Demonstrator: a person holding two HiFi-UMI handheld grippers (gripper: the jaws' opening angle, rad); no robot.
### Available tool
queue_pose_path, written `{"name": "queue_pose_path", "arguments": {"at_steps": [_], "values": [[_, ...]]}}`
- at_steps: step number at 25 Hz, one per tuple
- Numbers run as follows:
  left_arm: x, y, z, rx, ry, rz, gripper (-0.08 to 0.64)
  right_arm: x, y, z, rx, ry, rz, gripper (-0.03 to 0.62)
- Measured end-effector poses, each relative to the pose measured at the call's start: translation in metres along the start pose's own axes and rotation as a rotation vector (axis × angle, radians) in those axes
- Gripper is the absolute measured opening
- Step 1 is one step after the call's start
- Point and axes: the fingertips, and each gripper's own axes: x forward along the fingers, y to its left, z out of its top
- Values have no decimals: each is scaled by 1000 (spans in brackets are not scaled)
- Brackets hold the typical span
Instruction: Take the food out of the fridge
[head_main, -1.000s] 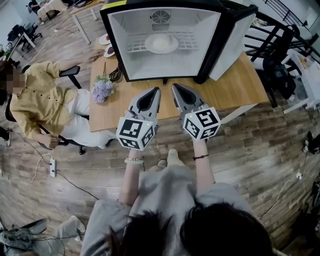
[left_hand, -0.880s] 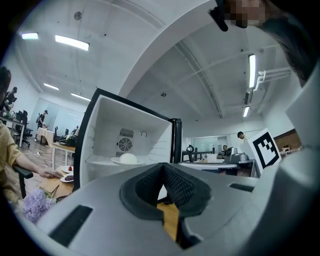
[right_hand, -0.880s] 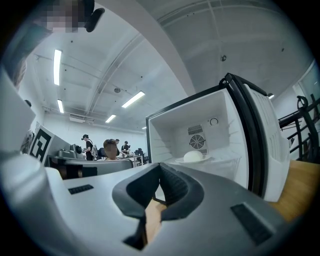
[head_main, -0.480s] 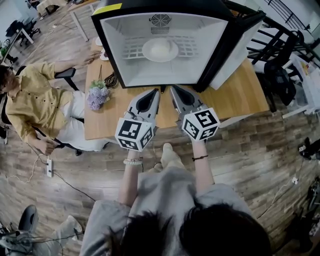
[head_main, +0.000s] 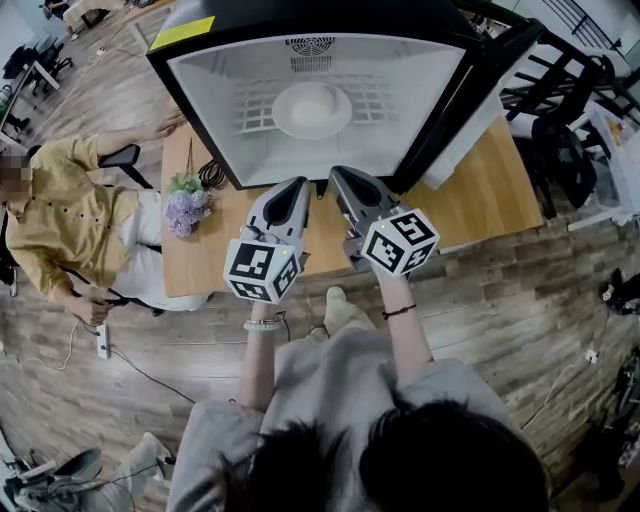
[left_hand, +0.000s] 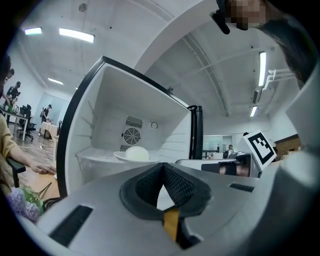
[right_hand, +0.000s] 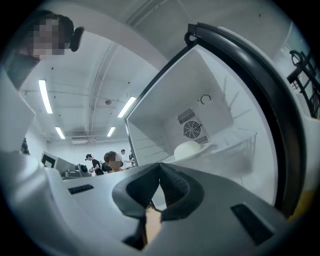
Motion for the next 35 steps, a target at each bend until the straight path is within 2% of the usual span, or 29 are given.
{"name": "queue_pose_path", "arguments": {"at_steps": [11,12,14,20,23,26,35], "values": [[16,17,-4,-10,11,20,8,19,-28,2,257,-66,-36,11],[17,18,-4,-9,13,21,8,21,-30,1,286,-69,-42,18],[18,19,-5,-7,16,25,8,24,-34,-1,351,-76,-47,85],[23,26,-8,-9,31,38,8,34,-44,-1,563,-117,-44,121],[24,30,-9,-7,39,48,8,40,-49,-1,658,-144,-22,127],[25,34,-9,-5,43,58,8,43,-57,-6,764,-153,-43,127],[27,47,-3,8,40,103,8,66,-65,-9,963,-180,-17,129]]}}
